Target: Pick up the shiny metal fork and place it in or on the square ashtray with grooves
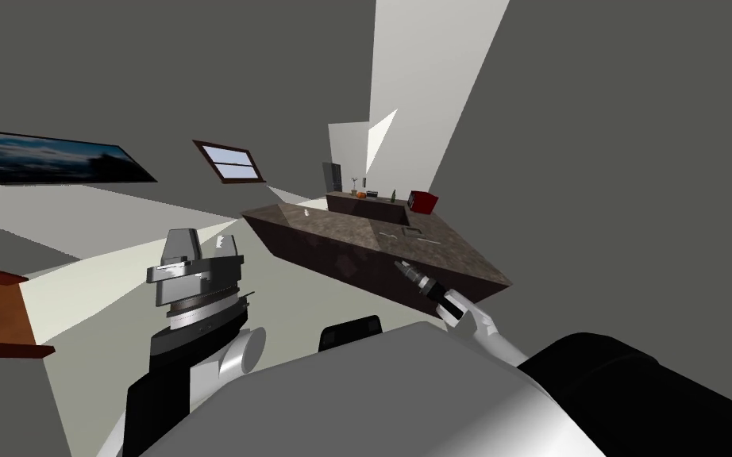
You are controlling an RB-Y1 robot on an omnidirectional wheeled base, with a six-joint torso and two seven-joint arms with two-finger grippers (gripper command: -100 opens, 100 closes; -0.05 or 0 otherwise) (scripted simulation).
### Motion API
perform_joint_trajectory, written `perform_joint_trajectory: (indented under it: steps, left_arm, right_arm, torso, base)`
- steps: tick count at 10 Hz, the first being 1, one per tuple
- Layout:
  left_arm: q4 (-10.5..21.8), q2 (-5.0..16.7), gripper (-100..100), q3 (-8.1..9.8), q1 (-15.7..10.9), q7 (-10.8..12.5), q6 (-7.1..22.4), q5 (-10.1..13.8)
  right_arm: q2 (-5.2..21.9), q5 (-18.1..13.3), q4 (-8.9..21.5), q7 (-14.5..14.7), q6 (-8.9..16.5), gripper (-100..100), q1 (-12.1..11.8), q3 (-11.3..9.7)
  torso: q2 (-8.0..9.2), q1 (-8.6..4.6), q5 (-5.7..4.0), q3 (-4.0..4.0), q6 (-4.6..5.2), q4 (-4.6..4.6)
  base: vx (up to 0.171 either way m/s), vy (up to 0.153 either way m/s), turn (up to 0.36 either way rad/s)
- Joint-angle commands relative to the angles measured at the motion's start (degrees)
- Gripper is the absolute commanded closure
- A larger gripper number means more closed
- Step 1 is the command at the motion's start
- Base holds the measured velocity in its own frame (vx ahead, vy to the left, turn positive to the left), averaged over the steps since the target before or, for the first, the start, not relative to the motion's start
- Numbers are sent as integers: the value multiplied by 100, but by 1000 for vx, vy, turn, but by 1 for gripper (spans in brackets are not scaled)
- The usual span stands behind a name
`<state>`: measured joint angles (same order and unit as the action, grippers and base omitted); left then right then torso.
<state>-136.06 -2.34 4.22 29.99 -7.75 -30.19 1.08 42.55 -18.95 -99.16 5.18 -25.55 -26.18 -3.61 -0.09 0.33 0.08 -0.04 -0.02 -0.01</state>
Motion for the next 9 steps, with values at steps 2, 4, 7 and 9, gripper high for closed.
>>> perform_joint_trajectory:
  steps: [2,4,7,9]
  left_arm:
    - [0,0,0,0,0,0,0,0]
    - [0,0,0,1,1,0,0,0]
    - [0,0,0,0,0,0,0,0]
    - [0,0,0,0,0,0,0,0]
  right_arm:
    - [442,-171,402,148,-64,-100,11,-89]
    - [773,-283,665,242,-100,-100,35,-171]
    - [1143,-389,1053,334,-140,-100,56,-261]
    - [1448,-488,1352,424,-184,-100,77,-358]
  torso:
    - [0,-5,0,0,1,0]
    - [-7,-11,-1,-4,3,-2]
    - [-12,-7,-1,-7,-1,-2]
    - [-11,-8,-1,-7,-1,-2]
  base:
    - [25,81,72]
    - [36,74,65]
    - [43,69,75]
    - [39,65,103]
